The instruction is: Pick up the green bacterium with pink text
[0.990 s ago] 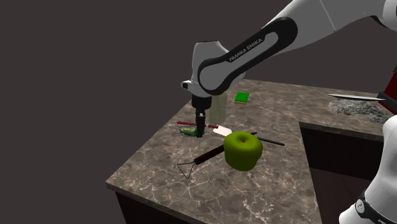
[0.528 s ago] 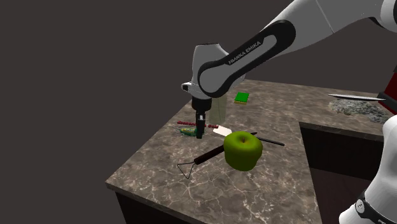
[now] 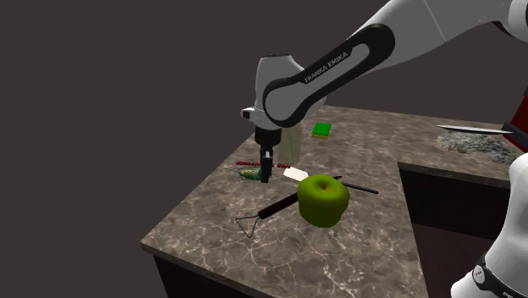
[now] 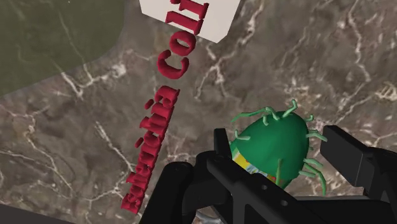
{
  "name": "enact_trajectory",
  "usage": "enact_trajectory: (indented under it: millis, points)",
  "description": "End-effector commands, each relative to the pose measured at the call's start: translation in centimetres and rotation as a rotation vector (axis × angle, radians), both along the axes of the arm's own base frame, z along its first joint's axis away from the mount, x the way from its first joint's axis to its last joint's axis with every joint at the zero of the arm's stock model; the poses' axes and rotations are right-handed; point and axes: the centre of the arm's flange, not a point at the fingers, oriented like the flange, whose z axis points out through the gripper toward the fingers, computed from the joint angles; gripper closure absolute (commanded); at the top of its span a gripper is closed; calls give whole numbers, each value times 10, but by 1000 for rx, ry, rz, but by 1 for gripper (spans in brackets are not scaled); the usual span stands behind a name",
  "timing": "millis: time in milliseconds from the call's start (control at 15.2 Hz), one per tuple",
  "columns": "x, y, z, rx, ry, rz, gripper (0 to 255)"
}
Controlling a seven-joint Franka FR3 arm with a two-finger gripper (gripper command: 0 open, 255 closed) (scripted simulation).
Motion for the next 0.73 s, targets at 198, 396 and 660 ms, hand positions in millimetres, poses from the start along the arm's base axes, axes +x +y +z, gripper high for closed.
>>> enact_trajectory:
  millis: [198, 396, 660]
  points:
    - [0, 0, 26, 0, 0, 0, 255]
    - [0, 0, 42, 0, 0, 0, 255]
    - [0, 0, 63, 0, 0, 0, 255]
